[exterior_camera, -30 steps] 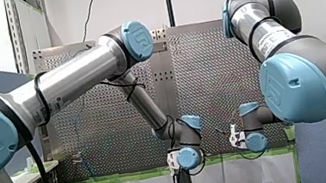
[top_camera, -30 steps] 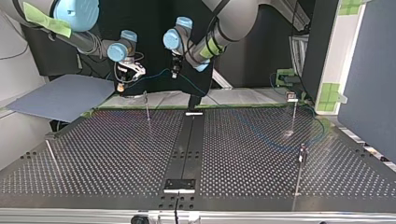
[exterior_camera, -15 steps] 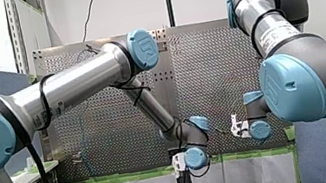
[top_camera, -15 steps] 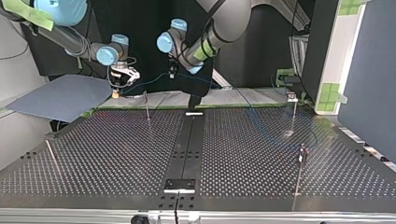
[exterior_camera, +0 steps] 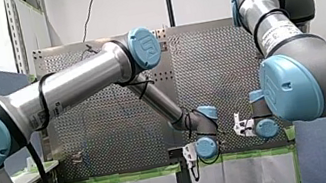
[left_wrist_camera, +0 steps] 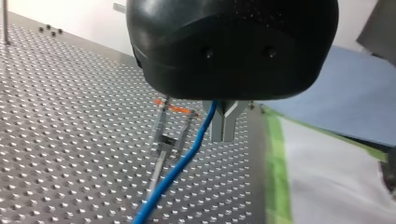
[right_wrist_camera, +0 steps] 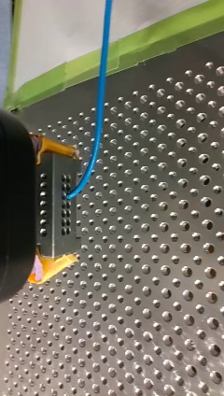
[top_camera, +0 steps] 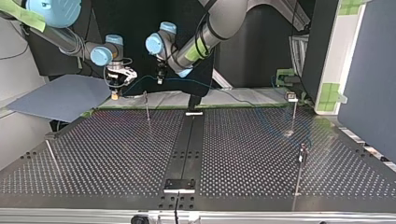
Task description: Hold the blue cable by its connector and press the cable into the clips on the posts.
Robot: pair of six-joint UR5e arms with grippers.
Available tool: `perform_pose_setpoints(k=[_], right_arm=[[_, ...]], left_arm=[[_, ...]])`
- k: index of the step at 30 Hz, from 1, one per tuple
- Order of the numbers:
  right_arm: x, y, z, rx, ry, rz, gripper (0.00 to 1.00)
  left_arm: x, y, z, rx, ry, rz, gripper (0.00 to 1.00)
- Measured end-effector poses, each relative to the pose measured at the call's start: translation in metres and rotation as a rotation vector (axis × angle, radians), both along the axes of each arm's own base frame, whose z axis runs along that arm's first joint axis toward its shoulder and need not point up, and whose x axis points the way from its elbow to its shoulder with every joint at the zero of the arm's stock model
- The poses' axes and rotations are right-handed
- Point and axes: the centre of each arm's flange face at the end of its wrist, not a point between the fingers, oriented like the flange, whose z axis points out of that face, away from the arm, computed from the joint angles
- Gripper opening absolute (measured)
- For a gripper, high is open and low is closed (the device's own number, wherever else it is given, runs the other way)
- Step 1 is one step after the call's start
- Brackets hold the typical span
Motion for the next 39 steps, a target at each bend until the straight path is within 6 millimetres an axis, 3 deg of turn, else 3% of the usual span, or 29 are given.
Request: perform_pose_setpoints(k=[10, 18, 24, 29, 39], right_arm=[[0.000, 0.003, -0.001, -0.024, -0.026, 0.079, 0.00], [-0.011, 0.005, -0.001, -0.055, -0.061, 0.122, 0.00], [-0.018, 0.000, 0.012, -0.094, -0.070, 0.152, 0.00], [-0.017, -0.002, 0.021, -0.114, -0.089, 0.189, 0.00], [-0.013, 0.000, 0.022, -0.106, -0.114, 0.233, 0.00]], left_arm=[[0.030, -0.002, 0.025, 0.049, -0.062, 0.084, 0.00], [0.029, 0.012, 0.009, 0.149, -0.065, 0.117, 0.00], [0.026, 0.015, -0.006, 0.208, -0.064, 0.104, 0.00], [0.026, 0.015, -0.008, 0.230, -0.068, 0.093, 0.00], [0.029, 0.006, -0.003, 0.163, -0.072, 0.074, 0.00]])
